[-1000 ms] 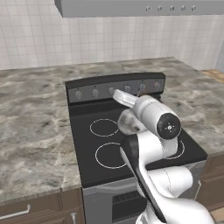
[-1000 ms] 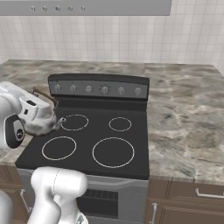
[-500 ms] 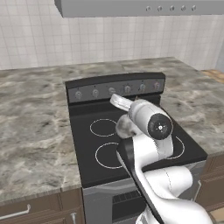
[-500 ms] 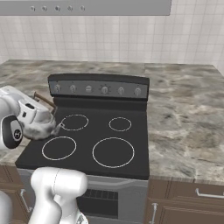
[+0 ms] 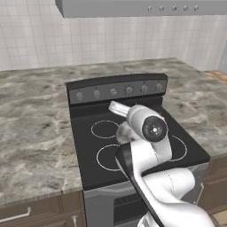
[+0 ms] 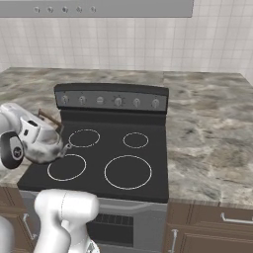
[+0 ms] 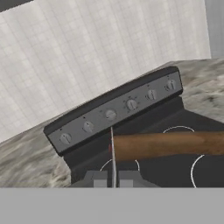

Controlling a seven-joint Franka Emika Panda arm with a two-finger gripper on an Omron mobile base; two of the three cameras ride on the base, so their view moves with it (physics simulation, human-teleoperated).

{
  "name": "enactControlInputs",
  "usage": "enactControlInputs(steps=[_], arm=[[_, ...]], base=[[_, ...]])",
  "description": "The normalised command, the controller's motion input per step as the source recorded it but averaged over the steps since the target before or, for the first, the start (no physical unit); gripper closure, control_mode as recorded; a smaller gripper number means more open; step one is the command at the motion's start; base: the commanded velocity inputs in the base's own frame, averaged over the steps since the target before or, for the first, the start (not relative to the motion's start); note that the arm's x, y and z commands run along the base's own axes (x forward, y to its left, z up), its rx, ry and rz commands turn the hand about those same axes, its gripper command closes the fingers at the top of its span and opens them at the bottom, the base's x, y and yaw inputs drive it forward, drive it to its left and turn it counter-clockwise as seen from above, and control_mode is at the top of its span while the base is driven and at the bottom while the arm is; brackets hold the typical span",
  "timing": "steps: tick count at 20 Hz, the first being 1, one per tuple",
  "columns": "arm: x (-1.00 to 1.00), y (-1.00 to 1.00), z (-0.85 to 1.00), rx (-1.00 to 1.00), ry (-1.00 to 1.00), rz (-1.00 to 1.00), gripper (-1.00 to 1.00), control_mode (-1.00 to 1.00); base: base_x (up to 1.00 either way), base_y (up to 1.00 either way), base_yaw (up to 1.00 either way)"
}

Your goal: Pick the kettle from the cabinet and place it on a stove burner. Then pick the pot from the counter and place it on another stove burner. Finally, turn both burners on.

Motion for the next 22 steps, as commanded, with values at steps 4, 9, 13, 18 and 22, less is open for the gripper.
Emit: enactControlInputs(steps=[4,9,13,18,22], arm=[[0.05,0.0,-0.36,-0.01,0.0,0.0,1.0,-1.0],[0.08,0.0,-0.33,0.0,-0.01,0.0,1.0,-1.0],[0.06,0.0,-0.37,0.0,-0.06,0.0,1.0,-1.0],[0.04,0.0,-0.37,0.0,-0.12,0.0,1.0,-1.0],[0.05,0.0,-0.33,-0.03,-0.12,-0.01,1.0,-1.0]], base=[[0.0,0.0,0.0],[0.0,0.0,0.0],[0.0,0.0,0.0],[0.0,0.0,0.0],[0.0,0.0,0.0]])
